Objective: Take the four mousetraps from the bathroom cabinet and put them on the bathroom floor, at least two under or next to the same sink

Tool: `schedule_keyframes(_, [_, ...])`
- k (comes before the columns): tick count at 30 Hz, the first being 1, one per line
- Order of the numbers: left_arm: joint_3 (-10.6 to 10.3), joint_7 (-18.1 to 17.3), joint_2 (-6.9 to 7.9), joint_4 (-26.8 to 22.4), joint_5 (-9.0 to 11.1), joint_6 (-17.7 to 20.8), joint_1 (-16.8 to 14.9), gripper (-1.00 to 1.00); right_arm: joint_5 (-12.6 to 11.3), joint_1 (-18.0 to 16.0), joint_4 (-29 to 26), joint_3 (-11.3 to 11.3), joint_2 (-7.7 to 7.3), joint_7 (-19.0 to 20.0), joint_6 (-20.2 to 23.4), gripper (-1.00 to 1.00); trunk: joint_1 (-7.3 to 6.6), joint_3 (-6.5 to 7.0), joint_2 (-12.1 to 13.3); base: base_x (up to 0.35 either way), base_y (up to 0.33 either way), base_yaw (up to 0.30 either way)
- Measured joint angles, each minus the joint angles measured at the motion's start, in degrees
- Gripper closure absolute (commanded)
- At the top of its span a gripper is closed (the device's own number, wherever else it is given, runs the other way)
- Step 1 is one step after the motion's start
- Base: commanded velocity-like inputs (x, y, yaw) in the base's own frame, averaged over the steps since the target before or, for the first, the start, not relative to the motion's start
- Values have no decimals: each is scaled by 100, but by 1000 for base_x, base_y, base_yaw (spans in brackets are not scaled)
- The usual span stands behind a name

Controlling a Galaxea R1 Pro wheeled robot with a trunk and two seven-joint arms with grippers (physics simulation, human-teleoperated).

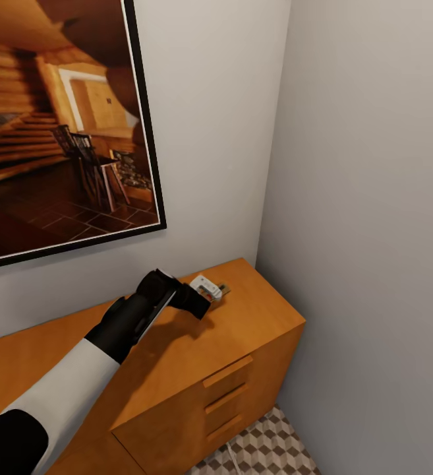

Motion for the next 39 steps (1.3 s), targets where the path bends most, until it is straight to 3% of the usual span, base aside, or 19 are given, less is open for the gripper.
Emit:
schedule_keyframes(11, [1, -1, 28, -331, 3, 4, 0, 100, 0, 0, 0, 0, 0, 0, 0, -100, 2, 0, 0, -52, 0, 0])
schedule_keyframes(39, [-25, -1, 58, -278, 11, 5, 0, 100, 0, 0, 0, 0, -8, 0, 0, -100, 4, 0, 1, -325, 0, 0])
